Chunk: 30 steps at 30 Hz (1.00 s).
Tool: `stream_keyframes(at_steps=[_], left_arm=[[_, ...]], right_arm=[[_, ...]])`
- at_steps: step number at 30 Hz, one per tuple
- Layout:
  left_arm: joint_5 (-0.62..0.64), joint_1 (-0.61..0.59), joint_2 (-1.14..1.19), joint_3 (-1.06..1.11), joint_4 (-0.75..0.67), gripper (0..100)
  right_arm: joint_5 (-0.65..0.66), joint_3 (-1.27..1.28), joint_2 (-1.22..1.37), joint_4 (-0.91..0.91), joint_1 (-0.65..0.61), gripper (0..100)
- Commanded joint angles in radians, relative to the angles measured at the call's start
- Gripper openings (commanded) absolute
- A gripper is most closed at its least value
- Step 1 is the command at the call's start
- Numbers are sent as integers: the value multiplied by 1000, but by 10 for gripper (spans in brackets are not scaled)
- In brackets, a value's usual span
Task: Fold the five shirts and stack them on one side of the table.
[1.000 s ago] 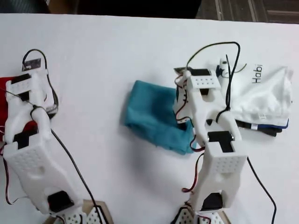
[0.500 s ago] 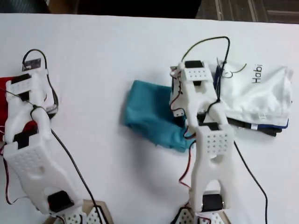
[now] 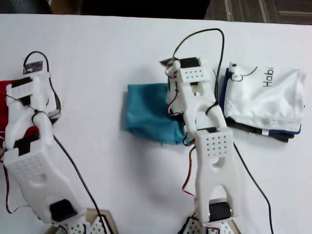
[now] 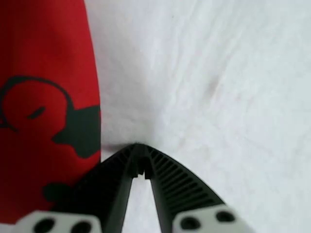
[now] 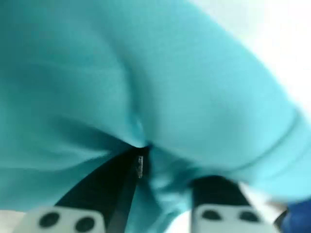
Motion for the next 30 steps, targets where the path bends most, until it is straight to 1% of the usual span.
stream_keyframes(at_steps=[1, 4, 8, 13, 20, 25, 30], left_arm=[[8, 20, -35, -2, -41, 27], [8, 20, -35, -2, -41, 27], [8, 20, -34, -2, -43, 27], [8, 20, -15, -12, -43, 27], [8, 20, -11, -13, -43, 27], [8, 20, -11, -15, -43, 27], [8, 31, -8, -15, -43, 27]], right_arm=[[17, -32, -18, -10, 28, 16], [44, -69, -74, -10, 99, 20], [193, -71, -222, -7, 160, 20], [258, 17, -467, -7, 219, 20], [404, 138, -754, -7, 338, 20], [508, 135, -857, -8, 452, 20], [608, 135, -880, -12, 587, 20]])
